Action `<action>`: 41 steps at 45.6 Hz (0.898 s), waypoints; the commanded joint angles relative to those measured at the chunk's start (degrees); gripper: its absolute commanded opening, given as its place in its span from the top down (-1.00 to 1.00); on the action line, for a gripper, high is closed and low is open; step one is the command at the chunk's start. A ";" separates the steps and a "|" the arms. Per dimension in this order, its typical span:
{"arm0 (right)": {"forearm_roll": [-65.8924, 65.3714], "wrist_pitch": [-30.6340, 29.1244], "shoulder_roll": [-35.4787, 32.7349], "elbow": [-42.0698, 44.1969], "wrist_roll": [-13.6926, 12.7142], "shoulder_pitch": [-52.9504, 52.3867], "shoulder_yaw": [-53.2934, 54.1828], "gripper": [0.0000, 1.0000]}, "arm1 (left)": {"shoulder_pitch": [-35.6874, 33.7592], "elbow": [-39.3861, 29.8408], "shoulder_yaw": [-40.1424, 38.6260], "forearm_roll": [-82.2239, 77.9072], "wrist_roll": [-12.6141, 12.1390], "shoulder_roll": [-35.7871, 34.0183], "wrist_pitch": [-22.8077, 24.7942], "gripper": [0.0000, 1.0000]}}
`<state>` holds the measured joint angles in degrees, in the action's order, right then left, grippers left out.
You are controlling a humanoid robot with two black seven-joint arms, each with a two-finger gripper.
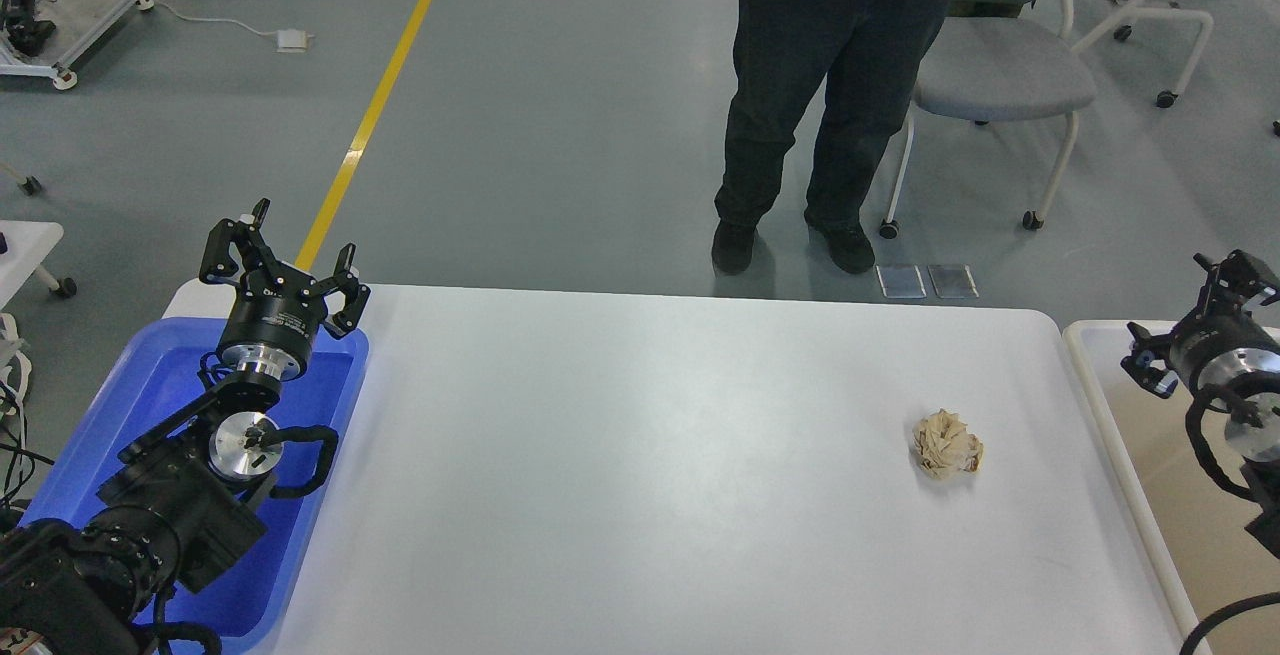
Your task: Tidy desktop
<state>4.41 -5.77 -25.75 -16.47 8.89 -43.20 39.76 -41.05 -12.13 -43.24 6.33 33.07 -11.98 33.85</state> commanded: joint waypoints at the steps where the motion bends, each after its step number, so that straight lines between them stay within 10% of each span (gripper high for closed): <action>1: 6.49 -1.44 4.30 -3.04 0.08 -2.50 3.93 -1.00 | 0.00 0.00 0.00 0.00 0.06 0.03 -0.01 -1.00; 41: 6.67 -1.79 21.70 -7.26 0.43 -2.24 7.09 -1.00 | 0.00 0.00 0.00 0.00 -0.03 -0.06 -0.01 -1.00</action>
<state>11.00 -7.44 -7.15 -22.42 9.29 -46.35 46.65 -41.05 -12.13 -43.20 6.33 33.12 -12.00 33.84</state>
